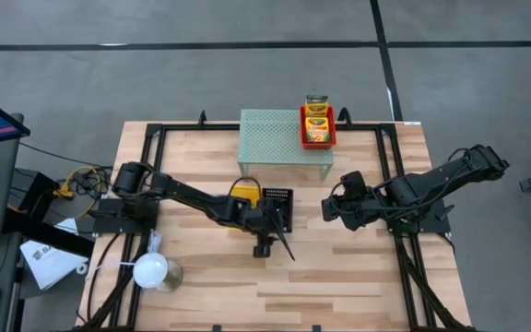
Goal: Pick & Place Office Desk Supplies
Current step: Put the black bin on the shelf
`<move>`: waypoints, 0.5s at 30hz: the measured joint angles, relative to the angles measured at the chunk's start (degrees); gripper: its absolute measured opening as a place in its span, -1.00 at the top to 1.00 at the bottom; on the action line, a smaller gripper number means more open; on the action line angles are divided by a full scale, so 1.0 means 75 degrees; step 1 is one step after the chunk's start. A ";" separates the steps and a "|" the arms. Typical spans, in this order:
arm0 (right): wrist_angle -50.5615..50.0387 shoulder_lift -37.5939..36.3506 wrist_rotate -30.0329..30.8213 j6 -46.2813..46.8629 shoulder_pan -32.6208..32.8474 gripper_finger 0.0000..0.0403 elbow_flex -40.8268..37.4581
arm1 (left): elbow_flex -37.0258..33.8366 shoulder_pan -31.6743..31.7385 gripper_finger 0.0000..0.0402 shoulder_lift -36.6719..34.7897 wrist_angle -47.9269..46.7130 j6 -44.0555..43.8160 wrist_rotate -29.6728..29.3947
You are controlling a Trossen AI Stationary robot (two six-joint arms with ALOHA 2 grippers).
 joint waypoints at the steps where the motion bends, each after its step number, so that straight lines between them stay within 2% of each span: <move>1: -0.0002 0.0000 0.0000 0.0003 0.0000 0.09 0.0000 | -0.0002 -0.0007 0.12 0.0070 -0.0067 0.0040 0.0000; 9: -0.0006 0.0000 -0.0015 0.0033 0.0000 0.09 0.0000 | -0.0008 -0.0007 0.15 0.0249 0.0007 0.0114 -0.0367; 15: -0.0009 0.0000 -0.0029 0.0030 0.0000 0.09 0.0000 | -0.0032 0.0021 0.48 0.0291 -0.0008 0.0013 -0.0414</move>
